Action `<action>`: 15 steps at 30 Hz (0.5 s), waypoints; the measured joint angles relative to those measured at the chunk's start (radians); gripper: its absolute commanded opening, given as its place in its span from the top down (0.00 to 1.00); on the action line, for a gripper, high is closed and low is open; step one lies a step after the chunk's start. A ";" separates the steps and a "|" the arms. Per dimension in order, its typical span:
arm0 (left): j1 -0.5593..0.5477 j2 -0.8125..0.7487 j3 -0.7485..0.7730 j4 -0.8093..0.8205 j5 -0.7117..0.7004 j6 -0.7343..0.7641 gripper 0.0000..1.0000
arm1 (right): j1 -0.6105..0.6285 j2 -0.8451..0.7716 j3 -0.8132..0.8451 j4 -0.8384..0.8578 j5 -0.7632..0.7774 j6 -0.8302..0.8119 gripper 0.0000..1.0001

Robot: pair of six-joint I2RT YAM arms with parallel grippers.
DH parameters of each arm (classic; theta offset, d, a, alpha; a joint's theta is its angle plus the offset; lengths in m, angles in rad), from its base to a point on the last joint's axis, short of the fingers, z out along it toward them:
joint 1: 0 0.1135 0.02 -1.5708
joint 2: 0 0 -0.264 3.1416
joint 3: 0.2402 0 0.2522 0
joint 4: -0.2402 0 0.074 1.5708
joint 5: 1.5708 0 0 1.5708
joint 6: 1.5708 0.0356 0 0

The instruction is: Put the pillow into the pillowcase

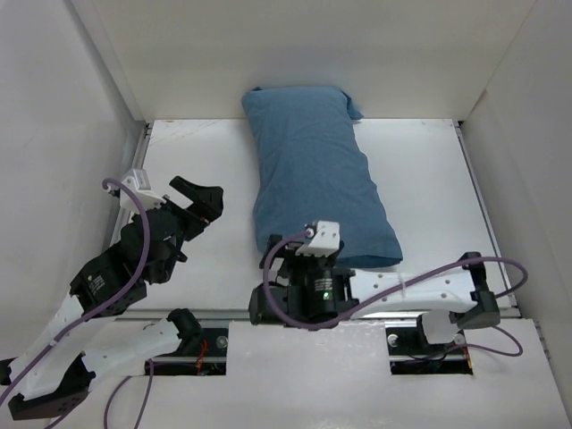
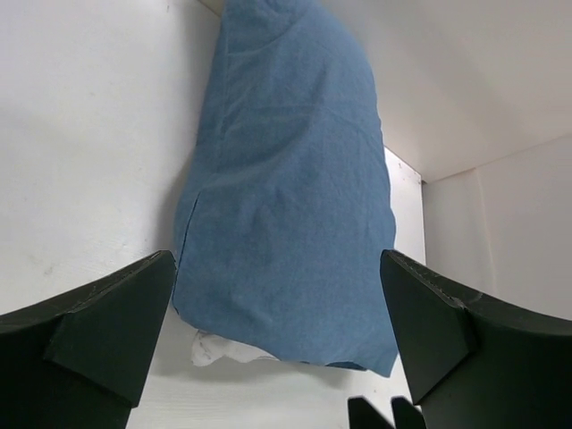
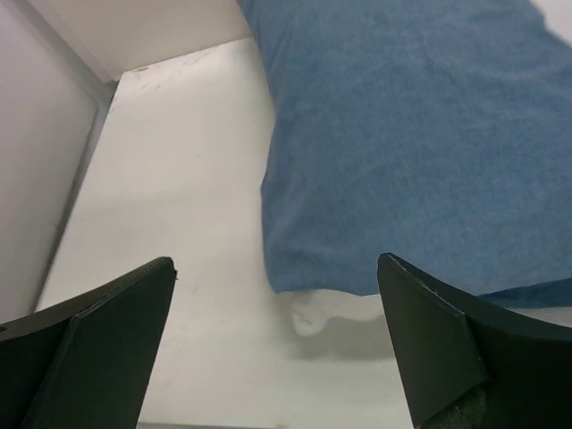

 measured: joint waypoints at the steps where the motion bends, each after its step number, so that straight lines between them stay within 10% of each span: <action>1: 0.000 -0.003 0.000 0.002 0.003 0.002 0.01 | -0.020 -0.020 0.010 0.029 -0.031 -0.030 0.00; 15: 0.000 -0.008 -0.052 0.069 0.029 0.039 0.01 | -0.205 -0.266 -0.211 0.706 -0.896 -0.998 0.00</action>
